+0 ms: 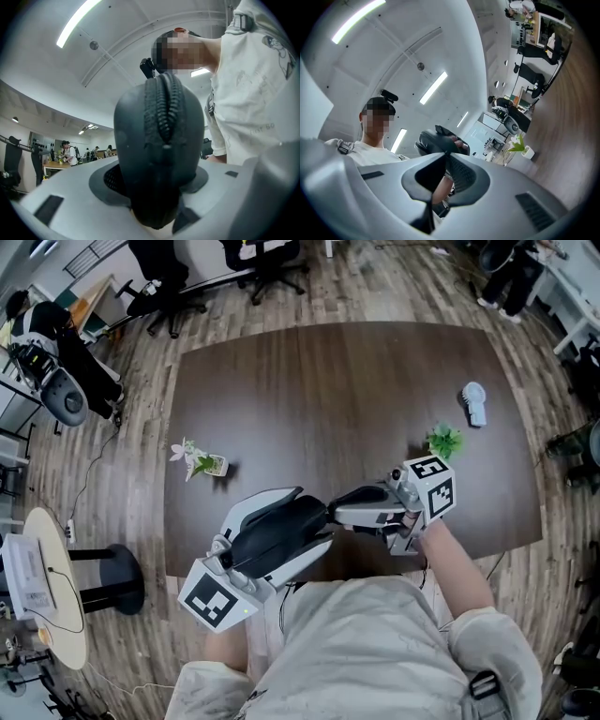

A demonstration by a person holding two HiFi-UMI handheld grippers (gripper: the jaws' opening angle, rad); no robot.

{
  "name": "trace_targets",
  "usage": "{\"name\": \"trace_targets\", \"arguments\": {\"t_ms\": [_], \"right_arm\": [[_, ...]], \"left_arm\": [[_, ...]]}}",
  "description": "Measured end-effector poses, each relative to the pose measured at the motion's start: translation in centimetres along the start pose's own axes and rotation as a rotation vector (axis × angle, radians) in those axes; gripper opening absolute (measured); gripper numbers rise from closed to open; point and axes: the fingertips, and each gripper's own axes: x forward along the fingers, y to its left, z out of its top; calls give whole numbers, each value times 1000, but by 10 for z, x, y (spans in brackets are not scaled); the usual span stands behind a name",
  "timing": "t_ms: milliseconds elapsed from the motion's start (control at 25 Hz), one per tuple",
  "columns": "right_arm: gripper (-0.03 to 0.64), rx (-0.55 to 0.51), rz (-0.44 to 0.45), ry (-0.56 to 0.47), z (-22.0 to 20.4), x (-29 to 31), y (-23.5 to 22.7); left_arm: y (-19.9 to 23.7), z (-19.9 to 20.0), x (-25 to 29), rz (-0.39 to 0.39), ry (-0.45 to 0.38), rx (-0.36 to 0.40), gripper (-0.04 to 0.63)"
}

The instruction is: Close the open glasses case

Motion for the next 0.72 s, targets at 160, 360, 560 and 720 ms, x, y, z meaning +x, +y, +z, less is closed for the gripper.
{"name": "trace_targets", "arguments": {"t_ms": [160,360,560,720], "right_arm": [[6,-14,-20,10,1,-1,0],[31,-11,-13,8,0,-1,-1],[34,-3,-5,-12,1,-2,-1],[37,17,11,-35,1,-1,-4]], "left_arm": [[-3,0,2,-13,0,-12,252],[-3,0,4,-19,1,-7,252],[-6,-3,5,-28,17,0,252],[-7,-6,4,-32,28,3,252]]}}
